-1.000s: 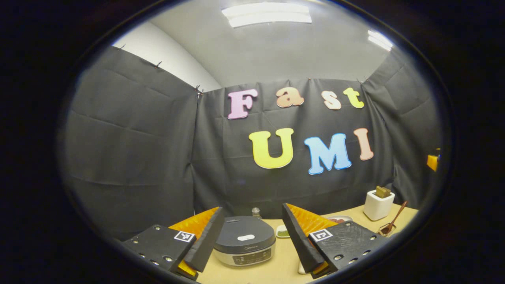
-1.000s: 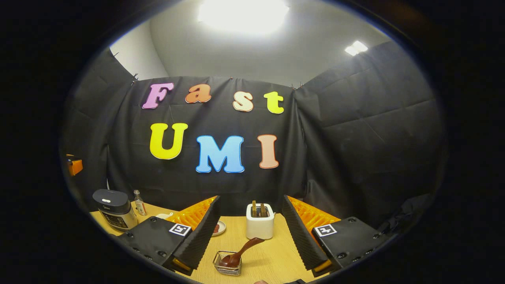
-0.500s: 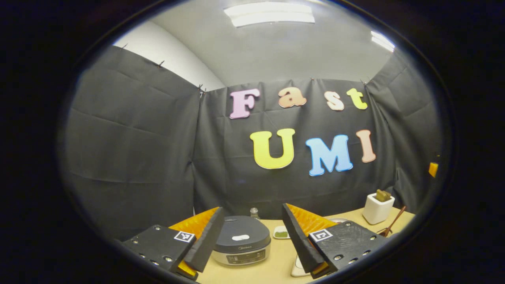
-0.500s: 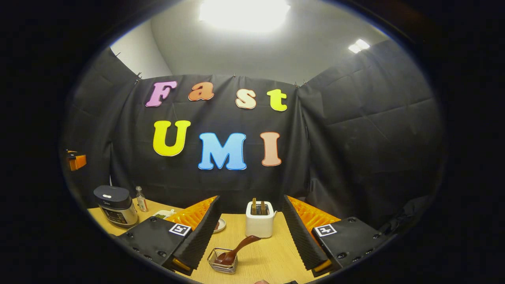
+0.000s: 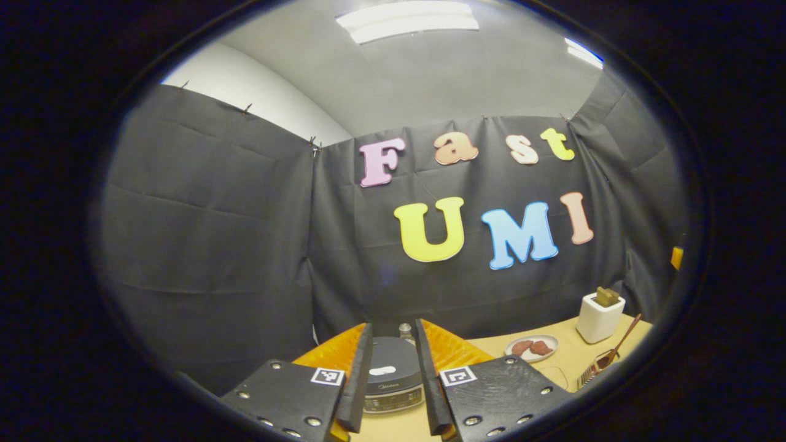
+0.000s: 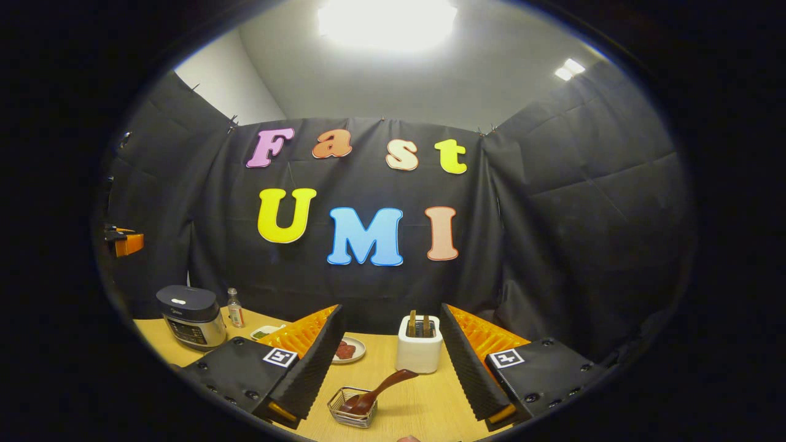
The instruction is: Close the left gripper, press the button to open the rice cooker; take a wooden spoon from the chopstick holder with the right hand, scoop a spoonful of rice and pour it into the rice cooker, then put the wooden spoon back into the chopstick holder.
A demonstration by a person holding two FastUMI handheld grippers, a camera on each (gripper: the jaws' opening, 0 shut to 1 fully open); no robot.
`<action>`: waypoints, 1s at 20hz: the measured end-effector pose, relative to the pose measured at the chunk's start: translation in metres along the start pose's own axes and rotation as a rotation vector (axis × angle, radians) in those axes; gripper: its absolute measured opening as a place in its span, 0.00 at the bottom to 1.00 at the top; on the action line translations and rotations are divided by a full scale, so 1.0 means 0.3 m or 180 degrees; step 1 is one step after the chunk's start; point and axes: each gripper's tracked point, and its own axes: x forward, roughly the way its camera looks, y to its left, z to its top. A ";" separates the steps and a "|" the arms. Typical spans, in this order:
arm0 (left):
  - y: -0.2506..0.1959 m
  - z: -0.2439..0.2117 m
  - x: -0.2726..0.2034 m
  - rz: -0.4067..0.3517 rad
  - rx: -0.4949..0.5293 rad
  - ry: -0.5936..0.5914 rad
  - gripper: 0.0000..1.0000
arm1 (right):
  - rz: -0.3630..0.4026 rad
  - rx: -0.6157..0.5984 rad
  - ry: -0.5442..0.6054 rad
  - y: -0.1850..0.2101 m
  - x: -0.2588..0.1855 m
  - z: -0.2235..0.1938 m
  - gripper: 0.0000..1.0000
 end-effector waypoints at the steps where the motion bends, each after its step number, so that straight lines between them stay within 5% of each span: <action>1: -0.010 -0.012 0.027 -0.0070 -0.0019 0.0022 0.41 | -0.0003 0.0016 -0.0007 0.011 0.006 0.005 0.97; 6: 0.042 -0.067 0.143 -0.0163 -0.0148 0.0098 0.06 | -0.0110 0.0041 0.0001 0.068 0.035 0.011 0.97; 8: 0.075 -0.113 0.202 -0.0154 -0.0190 0.0156 0.00 | -0.0197 0.0060 0.0024 0.082 0.044 0.008 0.97; 20: 0.130 -0.610 0.508 -0.0458 -0.0335 0.0931 0.03 | -0.0622 -0.0069 0.0211 0.157 0.088 -0.019 0.98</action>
